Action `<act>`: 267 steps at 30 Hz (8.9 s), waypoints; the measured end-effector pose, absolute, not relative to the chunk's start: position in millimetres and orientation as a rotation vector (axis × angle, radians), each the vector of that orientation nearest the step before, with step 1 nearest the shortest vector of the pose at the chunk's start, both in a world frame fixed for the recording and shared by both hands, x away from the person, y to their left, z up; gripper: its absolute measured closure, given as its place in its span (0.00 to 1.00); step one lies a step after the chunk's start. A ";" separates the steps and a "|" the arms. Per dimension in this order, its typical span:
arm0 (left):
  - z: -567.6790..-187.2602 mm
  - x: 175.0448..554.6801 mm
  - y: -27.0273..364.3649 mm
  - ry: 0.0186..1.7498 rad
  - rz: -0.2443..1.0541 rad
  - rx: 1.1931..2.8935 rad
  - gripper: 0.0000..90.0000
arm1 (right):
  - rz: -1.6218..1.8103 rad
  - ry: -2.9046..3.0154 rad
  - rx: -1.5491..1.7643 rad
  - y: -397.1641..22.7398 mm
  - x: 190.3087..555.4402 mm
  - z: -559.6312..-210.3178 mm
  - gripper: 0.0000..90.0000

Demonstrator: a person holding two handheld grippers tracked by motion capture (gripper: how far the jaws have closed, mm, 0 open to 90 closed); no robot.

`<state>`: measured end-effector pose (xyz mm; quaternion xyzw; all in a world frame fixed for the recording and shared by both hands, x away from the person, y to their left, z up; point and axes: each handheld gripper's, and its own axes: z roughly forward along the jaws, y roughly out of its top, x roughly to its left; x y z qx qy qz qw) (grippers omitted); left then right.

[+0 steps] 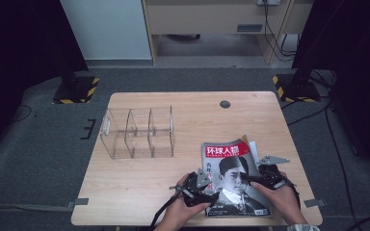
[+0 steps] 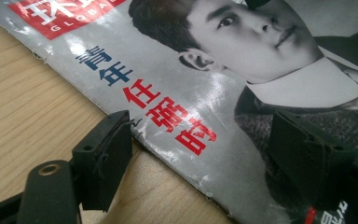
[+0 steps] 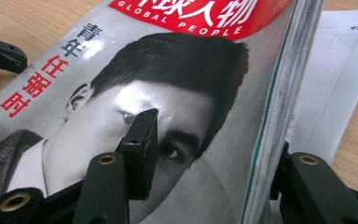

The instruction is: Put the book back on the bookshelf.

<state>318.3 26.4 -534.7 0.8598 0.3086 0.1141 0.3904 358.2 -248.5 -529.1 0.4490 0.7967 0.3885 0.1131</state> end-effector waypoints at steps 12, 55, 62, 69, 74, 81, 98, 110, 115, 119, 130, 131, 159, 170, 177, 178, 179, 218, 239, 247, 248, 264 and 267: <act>-534.8 318.9 25.6 0.788 0.288 2.184 0.22 | 1.090 2.339 1.277 -246.8 357.4 -526.9 0.67; -511.3 385.5 39.8 0.867 0.296 2.030 0.08 | 1.201 2.215 1.263 -247.8 361.4 -503.8 0.97; -512.7 383.1 45.8 0.867 0.297 2.005 0.08 | 1.241 2.184 1.255 -250.0 358.7 -497.4 0.97; -522.6 381.6 43.6 0.869 0.264 2.020 0.08 | 1.281 2.151 1.241 -251.2 354.2 -490.3 0.97; -526.3 381.1 39.8 0.861 0.244 2.031 0.08 | 1.324 2.125 1.212 -251.6 352.4 -484.7 0.97; -530.8 381.1 35.1 0.845 0.181 2.062 0.10 | 1.383 2.116 1.173 -251.1 350.0 -480.1 0.97; -533.9 378.9 29.4 0.880 0.116 2.068 0.32 | 1.495 2.196 1.333 -257.5 359.9 -504.6 0.97; -534.6 375.3 27.5 0.856 0.184 2.098 0.36 | 1.197 2.278 1.240 -242.9 360.6 -513.9 0.85; -534.8 374.6 27.0 0.854 0.199 2.101 0.37 | 1.145 2.284 1.289 -244.6 364.7 -522.4 0.67; -534.9 374.2 26.9 0.856 0.210 2.101 0.39 | 1.064 2.261 1.347 -246.2 367.8 -530.0 0.42; -534.7 373.3 25.2 0.862 0.228 2.106 0.41 | 1.011 2.166 1.422 -262.3 371.2 -534.2 0.23; -534.8 373.3 25.1 0.861 0.229 2.106 0.41 | 1.016 2.167 1.420 -262.8 371.1 -534.6 0.21; -531.9 377.8 34.7 0.904 0.177 2.048 0.45 | 1.057 2.221 1.319 -252.7 362.3 -533.2 0.47; -519.5 388.1 41.2 0.889 0.151 2.041 0.64 | 1.066 2.214 1.324 -245.4 366.5 -534.5 0.49; -512.7 399.1 35.6 0.882 0.149 2.074 0.62 | 1.071 2.219 1.314 -244.8 368.7 -534.7 0.50; -511.0 400.9 34.6 0.882 0.153 2.075 0.62 | 1.071 2.219 1.314 -244.8 368.7 -534.7 0.50; -509.0 402.8 33.8 0.882 0.157 2.073 0.60 | 1.073 2.223 1.312 -245.1 368.8 -534.6 0.50; -477.5 450.1 3.9 0.876 0.103 2.098 0.64 | 1.096 2.224 1.275 -243.5 372.1 -536.6 0.50; -480.1 456.7 0.2 0.887 0.080 2.083 0.73 | 1.094 2.245 1.238 -238.1 371.1 -536.3 0.50; -479.8 458.1 1.0 0.891 0.037 2.111 0.81 | 1.094 2.246 1.237 -238.1 371.1 -536.3 0.50; -479.6 458.3 1.2 0.892 0.036 2.113 0.81 | 1.095 2.245 1.237 -238.2 371.3 -536.3 0.50; -470.1 456.3 2.8 0.916 0.028 2.077 0.92 | 1.154 2.174 1.362 -252.4 373.9 -530.0 0.35; -468.2 456.8 1.8 0.913 0.014 2.079 0.93 | 1.168 2.140 1.389 -258.2 374.4 -528.1 0.35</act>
